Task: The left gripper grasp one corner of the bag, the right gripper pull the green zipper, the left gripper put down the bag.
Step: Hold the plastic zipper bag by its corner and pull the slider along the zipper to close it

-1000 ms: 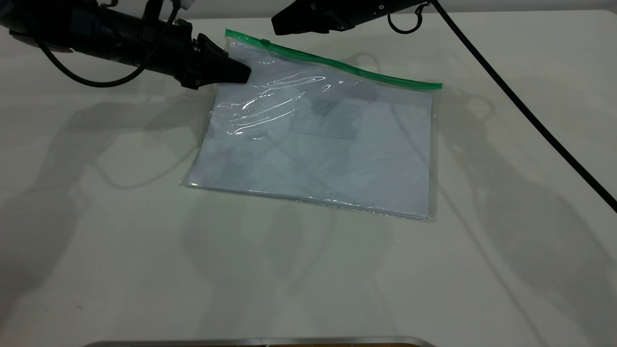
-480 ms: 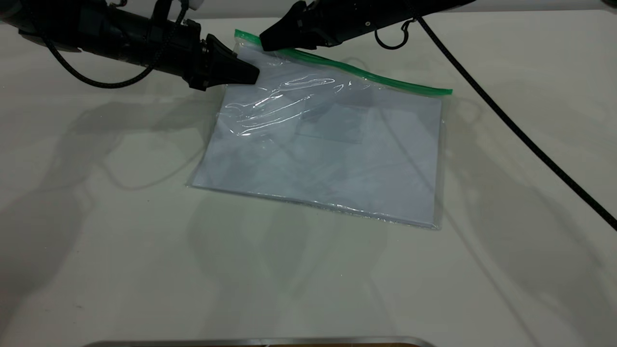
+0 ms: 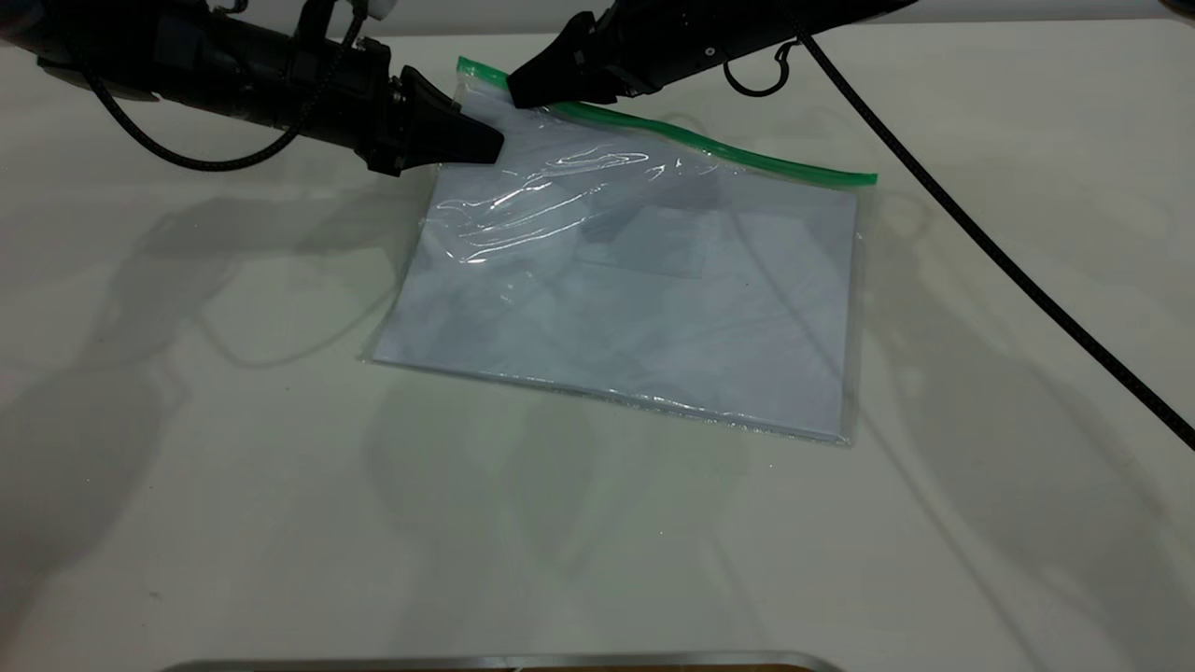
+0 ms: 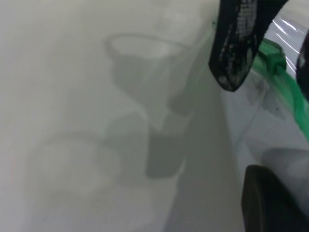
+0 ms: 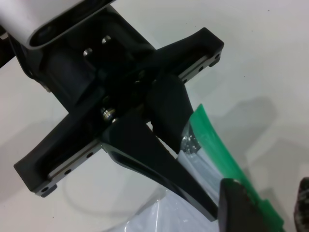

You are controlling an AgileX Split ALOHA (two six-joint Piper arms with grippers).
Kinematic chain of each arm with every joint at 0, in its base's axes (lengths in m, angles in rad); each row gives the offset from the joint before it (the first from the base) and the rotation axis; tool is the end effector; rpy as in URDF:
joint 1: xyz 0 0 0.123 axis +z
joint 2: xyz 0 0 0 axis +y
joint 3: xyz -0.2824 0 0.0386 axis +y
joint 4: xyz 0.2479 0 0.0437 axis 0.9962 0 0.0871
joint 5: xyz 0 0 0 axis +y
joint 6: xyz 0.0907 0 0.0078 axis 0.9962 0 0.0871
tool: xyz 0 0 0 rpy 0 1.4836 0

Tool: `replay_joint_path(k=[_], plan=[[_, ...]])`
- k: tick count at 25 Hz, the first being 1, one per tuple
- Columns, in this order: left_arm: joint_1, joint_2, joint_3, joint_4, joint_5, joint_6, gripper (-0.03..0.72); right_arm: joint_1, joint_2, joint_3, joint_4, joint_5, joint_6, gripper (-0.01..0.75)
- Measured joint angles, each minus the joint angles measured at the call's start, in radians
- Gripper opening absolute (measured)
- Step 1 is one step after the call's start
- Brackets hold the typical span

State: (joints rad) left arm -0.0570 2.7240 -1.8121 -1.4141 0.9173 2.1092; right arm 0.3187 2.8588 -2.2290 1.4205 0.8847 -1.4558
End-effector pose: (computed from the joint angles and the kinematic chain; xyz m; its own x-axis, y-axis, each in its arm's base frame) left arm 0.4845 -0.0992 -0.0152 -0.2850 0.4589 -0.8415 0.9178 0.3839 -0.1015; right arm 0.5022 0.2391 0.0153 -0.5351 -0.2575 -0.8046 -0.8160 0.4041 0.4133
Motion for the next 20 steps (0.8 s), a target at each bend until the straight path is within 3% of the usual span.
replay_joint_path(k=[11,20], plan=[[0.000,0.000,0.000,-0.002,0.000,-0.001,0.058,0.000,0.000,0.000,-0.010,-0.001,-0.037,0.055],[0.012,0.001,0.000,-0.005,0.017,-0.001,0.051,-0.004,0.000,0.000,-0.006,0.010,-0.047,0.037]])
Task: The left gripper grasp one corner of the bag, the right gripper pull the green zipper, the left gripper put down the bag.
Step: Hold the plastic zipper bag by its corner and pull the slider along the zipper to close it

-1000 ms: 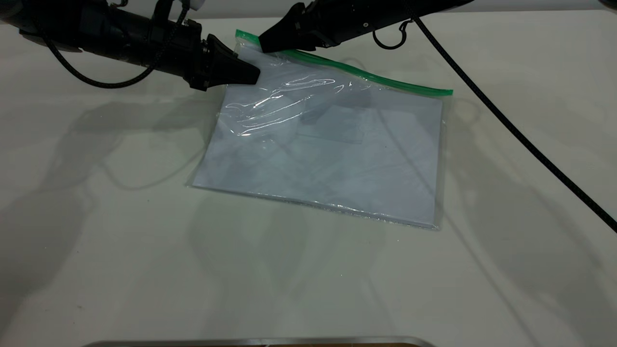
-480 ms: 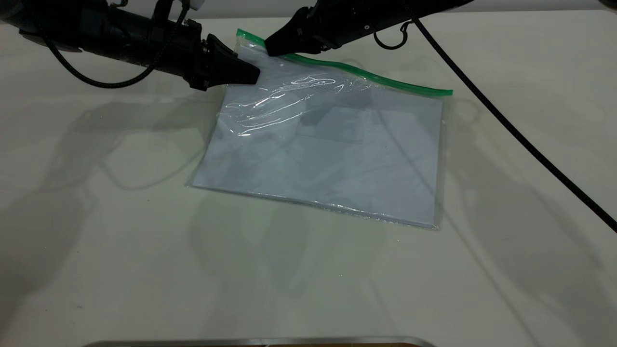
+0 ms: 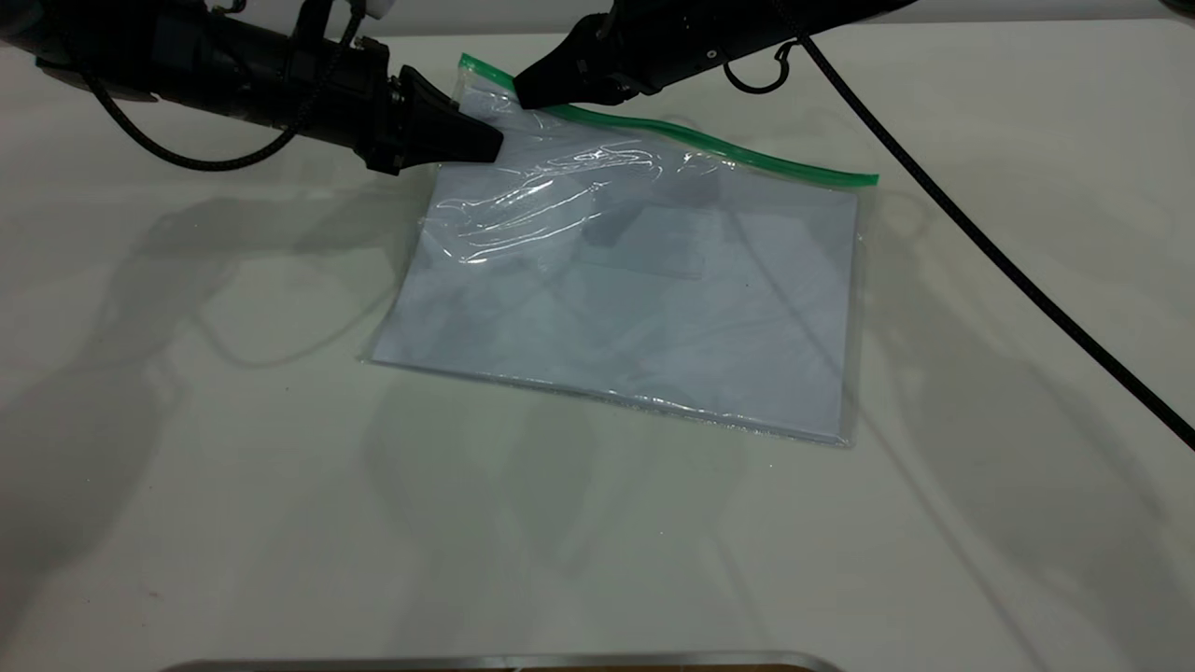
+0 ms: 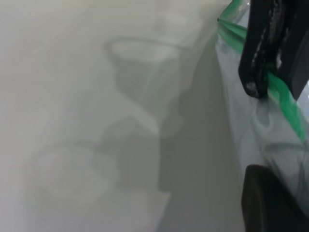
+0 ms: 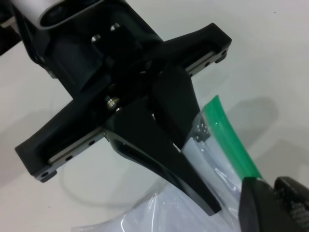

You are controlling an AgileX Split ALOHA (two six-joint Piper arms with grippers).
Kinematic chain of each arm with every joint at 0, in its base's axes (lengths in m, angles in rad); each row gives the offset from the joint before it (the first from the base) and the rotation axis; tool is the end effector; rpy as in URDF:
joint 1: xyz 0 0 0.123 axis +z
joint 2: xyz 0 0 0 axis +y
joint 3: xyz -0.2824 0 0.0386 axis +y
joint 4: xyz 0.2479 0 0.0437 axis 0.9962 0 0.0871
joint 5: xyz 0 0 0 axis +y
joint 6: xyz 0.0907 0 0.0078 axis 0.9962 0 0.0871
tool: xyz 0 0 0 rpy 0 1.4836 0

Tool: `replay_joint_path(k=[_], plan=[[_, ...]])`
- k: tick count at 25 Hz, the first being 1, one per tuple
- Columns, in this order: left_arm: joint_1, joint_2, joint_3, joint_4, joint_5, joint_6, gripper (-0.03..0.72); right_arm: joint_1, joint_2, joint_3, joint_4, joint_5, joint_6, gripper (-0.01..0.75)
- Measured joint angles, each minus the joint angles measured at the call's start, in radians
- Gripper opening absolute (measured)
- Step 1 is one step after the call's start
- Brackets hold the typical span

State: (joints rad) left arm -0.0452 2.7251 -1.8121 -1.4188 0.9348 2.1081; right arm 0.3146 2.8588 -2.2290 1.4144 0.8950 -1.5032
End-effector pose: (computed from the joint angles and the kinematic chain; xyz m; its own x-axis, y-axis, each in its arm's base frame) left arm 0.4847 -0.0945 -0.0147 -0.2915 0.4442 -0.8472 0.9156 0.3859 -0.1126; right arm 0.5022 0.2373 0.0152 -0.4949 -0.2806 -0.8224 -0.8429 0.3851 0.3758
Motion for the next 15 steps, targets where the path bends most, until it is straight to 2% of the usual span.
replay_joint_path(k=[7,15], plan=[[0.018,0.000,0.000,-0.037,0.043,0.001,0.051,-0.012,0.000,-0.002,0.015,0.010,-0.004,0.037],[0.043,0.001,0.000,-0.073,0.073,0.001,0.050,-0.015,0.000,-0.008,0.002,-0.032,-0.008,0.037]])
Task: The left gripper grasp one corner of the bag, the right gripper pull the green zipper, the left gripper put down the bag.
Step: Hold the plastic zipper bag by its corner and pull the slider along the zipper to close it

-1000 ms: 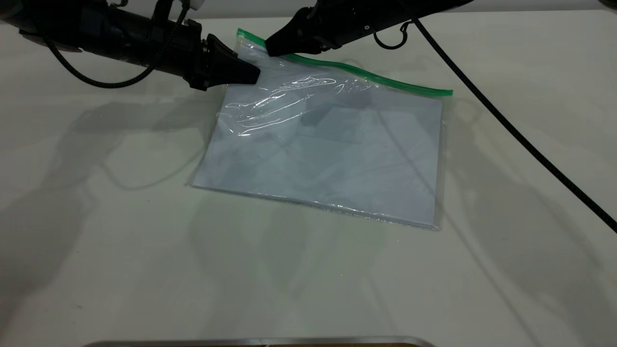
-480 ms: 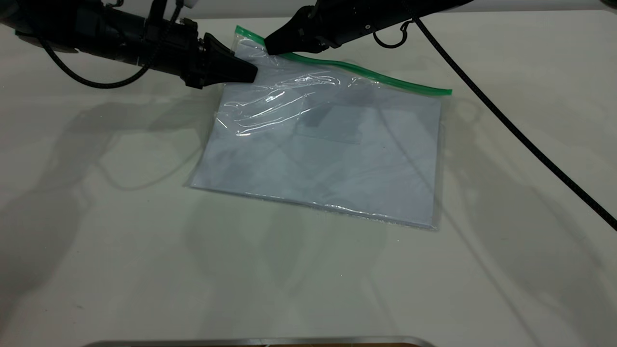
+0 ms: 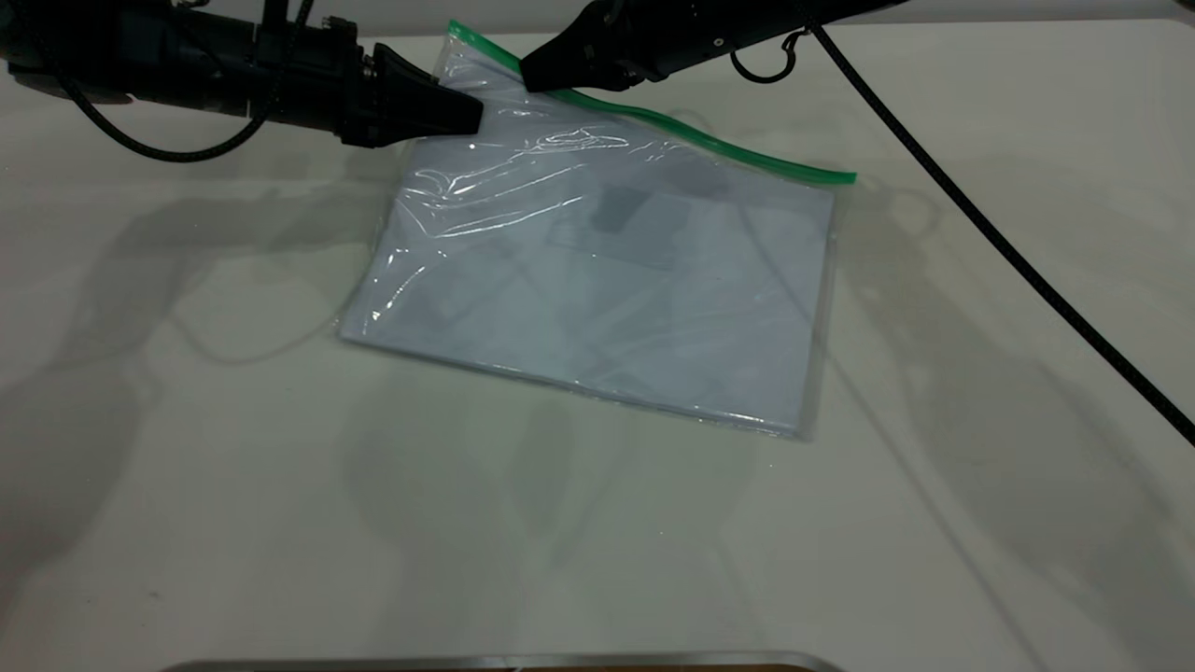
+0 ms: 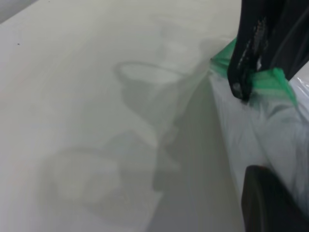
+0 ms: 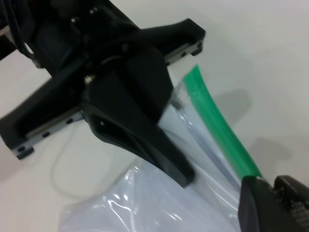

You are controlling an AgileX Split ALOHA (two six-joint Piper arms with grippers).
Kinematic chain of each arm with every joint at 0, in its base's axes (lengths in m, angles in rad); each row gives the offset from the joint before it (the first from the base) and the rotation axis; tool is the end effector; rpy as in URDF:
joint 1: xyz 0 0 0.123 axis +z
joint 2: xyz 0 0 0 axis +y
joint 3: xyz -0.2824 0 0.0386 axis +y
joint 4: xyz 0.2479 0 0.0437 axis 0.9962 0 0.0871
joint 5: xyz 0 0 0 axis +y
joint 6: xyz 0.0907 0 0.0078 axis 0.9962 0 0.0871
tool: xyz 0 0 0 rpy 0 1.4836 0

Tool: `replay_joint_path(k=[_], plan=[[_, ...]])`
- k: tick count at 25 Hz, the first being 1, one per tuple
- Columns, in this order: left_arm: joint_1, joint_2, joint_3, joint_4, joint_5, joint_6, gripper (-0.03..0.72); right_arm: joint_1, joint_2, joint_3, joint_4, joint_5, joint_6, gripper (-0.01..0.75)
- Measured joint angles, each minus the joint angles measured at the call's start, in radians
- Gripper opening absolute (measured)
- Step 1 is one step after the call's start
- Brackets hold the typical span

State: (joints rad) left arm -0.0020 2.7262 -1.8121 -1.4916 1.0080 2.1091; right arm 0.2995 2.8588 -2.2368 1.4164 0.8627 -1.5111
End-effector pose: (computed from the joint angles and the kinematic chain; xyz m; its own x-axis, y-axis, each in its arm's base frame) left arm 0.4881 -0.0778 -0.0078 -0.3196 0.3413 -0.8840 0.8953 0.4143 -0.1637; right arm 0.5095 0.2289 0.0165 -0.4865 -0.2708 -0.8307 -0.8352 0.4231 0.3513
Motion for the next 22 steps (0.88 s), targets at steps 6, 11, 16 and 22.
replay_joint_path(k=[6,11,16,22], plan=[[0.010,0.001,0.000,-0.007,0.010,-0.001,0.050,0.000,0.000,0.000,-0.034,-0.038,0.000,0.037],[0.011,0.001,0.000,-0.012,0.014,0.001,0.050,-0.007,0.000,0.000,-0.051,-0.046,0.000,0.038],[0.012,0.001,0.000,-0.026,0.023,0.001,0.050,-0.042,0.000,0.000,-0.072,-0.024,0.000,0.040],[0.023,0.001,0.000,-0.033,0.037,0.001,0.050,-0.089,0.000,0.000,-0.165,-0.014,0.042,0.041]])
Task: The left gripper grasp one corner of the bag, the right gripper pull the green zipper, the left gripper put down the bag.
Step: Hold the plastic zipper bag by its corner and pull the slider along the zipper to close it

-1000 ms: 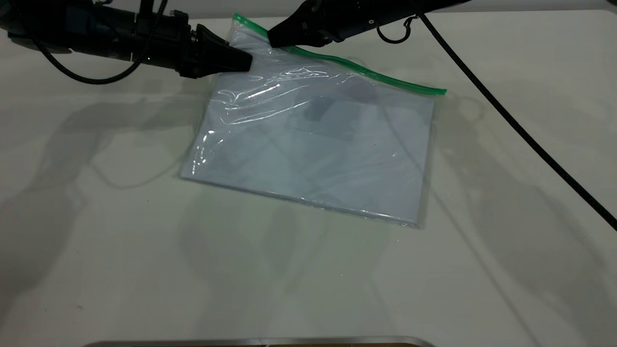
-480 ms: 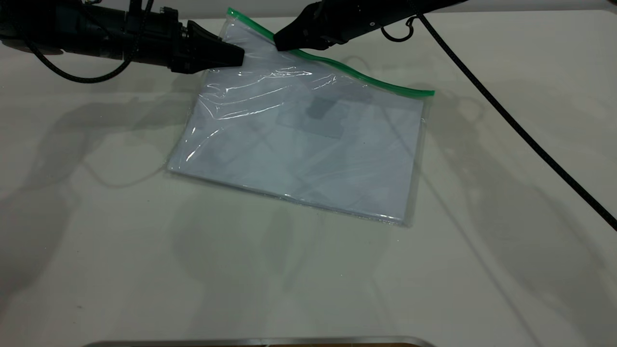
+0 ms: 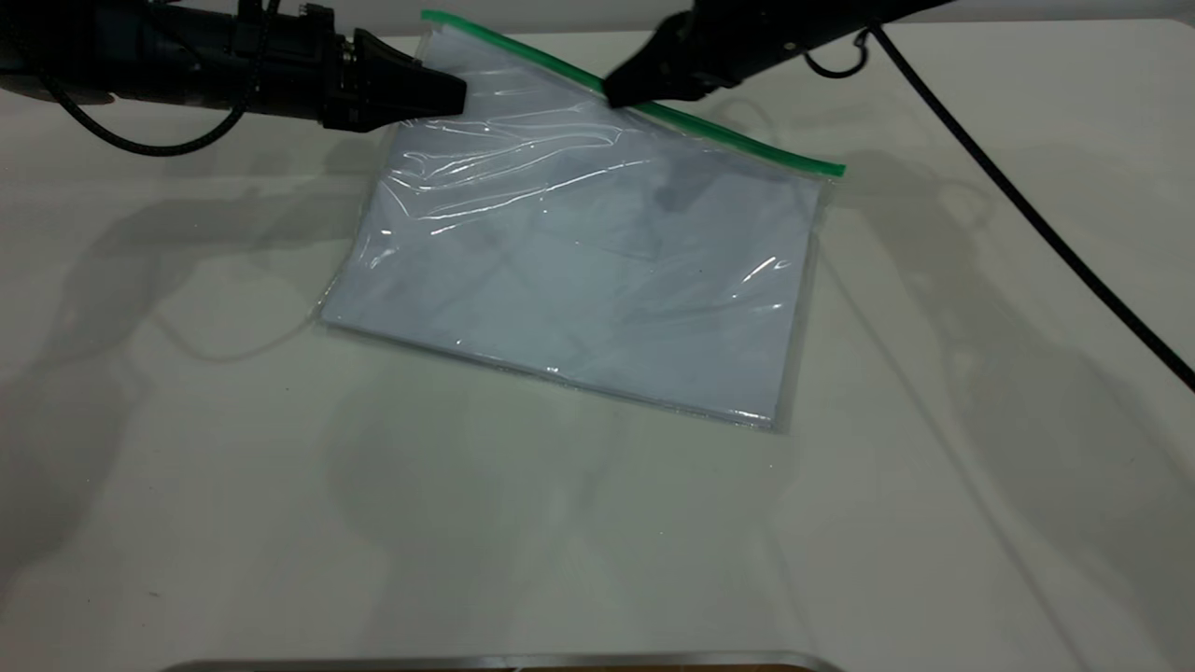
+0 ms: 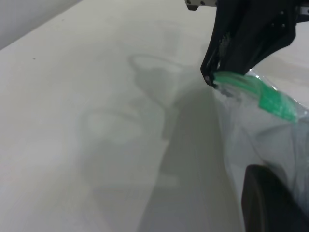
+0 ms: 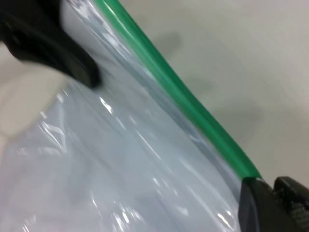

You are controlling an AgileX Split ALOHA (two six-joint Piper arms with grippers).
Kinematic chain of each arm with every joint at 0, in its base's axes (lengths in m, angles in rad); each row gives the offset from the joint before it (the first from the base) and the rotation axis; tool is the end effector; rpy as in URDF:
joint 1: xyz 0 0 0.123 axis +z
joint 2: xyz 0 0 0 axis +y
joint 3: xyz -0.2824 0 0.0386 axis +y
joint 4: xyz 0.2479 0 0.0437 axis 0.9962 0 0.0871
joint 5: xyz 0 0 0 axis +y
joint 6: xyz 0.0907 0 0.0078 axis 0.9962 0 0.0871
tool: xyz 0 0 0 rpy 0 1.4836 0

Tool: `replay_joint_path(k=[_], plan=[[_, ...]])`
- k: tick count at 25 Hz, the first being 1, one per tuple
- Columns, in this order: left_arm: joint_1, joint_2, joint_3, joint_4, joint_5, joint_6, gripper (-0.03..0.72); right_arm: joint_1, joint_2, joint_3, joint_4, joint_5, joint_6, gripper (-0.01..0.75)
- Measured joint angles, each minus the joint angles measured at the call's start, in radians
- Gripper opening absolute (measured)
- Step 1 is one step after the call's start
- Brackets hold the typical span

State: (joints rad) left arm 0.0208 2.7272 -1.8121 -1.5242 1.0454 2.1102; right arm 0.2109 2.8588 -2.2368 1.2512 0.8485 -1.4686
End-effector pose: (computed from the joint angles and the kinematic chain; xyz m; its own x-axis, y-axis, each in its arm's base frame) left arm 0.4895 -0.0686 -0.0045 -0.3280 0.2906 -0.8989 0.8861 0.4245 -0.1861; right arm 0.5239 0.1785 0.0067 -0.4936 -0.3598 -0.7918 -0.8201 0.4957 0.2860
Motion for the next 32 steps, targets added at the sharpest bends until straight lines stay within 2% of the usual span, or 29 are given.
replay_joint_path(k=[8,23,32], plan=[[0.001,0.000,0.000,0.003,0.000,0.000,0.050,-0.045,0.000,0.000,-0.136,-0.001,0.065,0.043],[0.006,0.000,0.000,-0.002,0.008,0.000,0.050,-0.201,0.002,0.000,-0.240,0.049,0.100,0.048],[0.007,0.000,0.000,0.004,0.006,0.000,0.050,-0.216,0.002,0.000,-0.262,0.055,0.102,0.053]])
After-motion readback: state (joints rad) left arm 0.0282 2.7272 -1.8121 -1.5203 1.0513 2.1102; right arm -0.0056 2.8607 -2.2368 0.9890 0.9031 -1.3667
